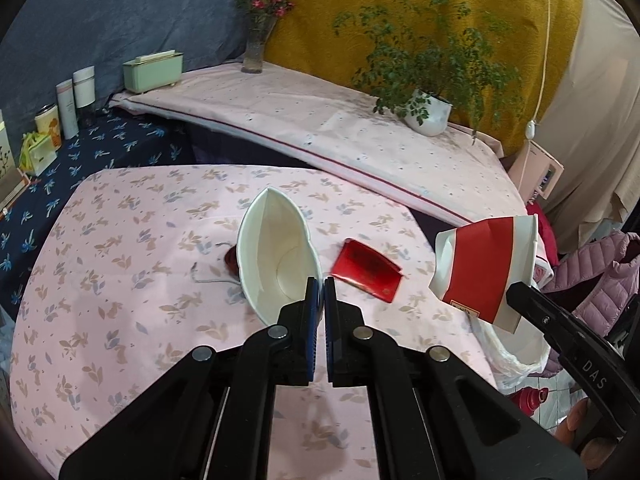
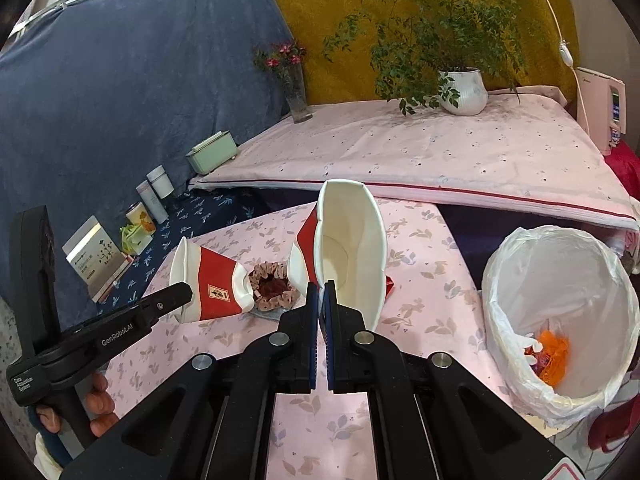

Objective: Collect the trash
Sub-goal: 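Grasp a red-white cup with the left gripper while the right grasps another cup, then open both grippers over the bin, dropping the two red-white cups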

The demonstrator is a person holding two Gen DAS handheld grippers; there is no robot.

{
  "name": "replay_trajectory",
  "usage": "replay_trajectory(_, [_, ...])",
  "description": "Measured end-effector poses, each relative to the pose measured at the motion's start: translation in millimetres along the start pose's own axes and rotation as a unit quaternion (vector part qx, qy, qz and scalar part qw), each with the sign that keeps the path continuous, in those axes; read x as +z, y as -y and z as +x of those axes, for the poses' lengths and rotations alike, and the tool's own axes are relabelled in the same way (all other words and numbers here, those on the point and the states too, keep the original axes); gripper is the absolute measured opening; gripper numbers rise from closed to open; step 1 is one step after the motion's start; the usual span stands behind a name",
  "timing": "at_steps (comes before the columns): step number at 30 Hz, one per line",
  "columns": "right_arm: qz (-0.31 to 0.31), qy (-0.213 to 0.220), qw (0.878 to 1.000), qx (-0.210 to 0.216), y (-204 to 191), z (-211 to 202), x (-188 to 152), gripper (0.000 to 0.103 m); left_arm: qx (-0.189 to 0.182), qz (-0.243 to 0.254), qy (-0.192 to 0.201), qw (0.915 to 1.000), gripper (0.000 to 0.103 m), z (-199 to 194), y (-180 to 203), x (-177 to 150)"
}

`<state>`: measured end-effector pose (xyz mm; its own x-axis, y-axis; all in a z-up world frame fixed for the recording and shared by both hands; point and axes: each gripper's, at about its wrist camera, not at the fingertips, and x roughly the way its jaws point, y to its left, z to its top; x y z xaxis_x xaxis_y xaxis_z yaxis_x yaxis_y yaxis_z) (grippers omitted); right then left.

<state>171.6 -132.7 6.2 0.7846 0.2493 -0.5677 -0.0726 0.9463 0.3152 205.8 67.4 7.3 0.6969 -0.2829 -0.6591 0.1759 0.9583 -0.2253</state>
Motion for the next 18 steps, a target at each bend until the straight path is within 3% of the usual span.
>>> replay_trajectory(18, [0.037, 0.057, 0.995, -0.073, 96.0, -72.9, 17.4, 0.003, -0.083, 0.093, 0.013, 0.9921, 0.003, -4.3, 143.9, 13.2])
